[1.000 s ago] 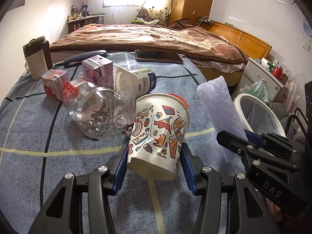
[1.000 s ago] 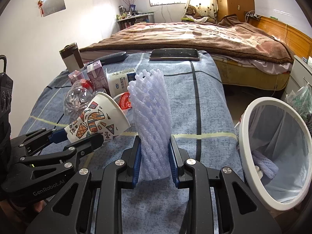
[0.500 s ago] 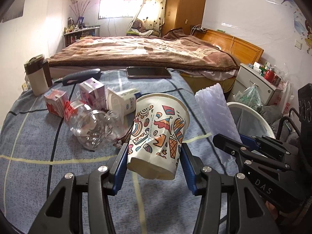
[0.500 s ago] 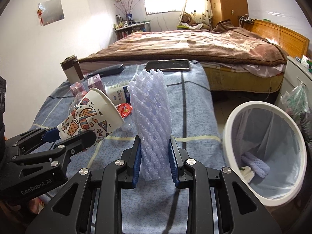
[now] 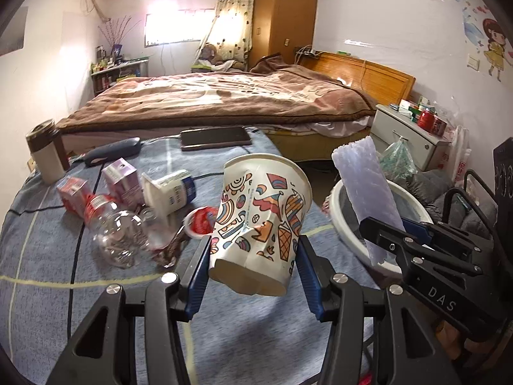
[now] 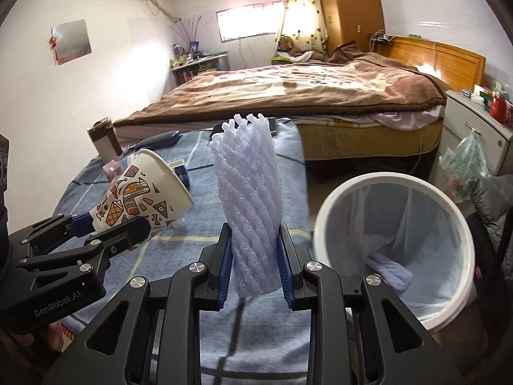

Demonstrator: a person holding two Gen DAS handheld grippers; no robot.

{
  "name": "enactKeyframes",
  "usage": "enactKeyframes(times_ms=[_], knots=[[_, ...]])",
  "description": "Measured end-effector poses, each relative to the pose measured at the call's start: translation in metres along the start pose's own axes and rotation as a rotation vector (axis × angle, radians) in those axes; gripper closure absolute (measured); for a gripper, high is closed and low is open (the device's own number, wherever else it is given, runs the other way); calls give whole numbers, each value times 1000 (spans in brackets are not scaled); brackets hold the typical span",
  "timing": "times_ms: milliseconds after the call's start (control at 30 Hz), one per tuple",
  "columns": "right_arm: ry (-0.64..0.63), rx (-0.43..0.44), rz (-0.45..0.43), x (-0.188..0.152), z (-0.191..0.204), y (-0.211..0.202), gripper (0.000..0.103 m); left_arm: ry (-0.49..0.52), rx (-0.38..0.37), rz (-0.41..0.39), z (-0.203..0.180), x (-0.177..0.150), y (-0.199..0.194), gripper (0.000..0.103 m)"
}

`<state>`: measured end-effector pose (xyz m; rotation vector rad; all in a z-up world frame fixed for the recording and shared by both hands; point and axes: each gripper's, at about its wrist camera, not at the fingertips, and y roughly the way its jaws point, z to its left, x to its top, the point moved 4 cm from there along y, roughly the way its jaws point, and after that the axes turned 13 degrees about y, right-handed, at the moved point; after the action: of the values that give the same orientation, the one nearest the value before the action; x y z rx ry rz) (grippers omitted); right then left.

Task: Collect trash
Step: 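Carry the foam net and paper cup over the bin and open both tools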

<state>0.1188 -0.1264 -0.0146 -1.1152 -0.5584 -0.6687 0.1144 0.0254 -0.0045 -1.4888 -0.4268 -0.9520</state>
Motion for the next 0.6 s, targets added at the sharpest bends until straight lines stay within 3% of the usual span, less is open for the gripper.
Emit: enactKeyframes(times_ms=[600], knots=[[95,-105,-57,15,-65,-22,75,101,-92,-21,-80,35,21,50]])
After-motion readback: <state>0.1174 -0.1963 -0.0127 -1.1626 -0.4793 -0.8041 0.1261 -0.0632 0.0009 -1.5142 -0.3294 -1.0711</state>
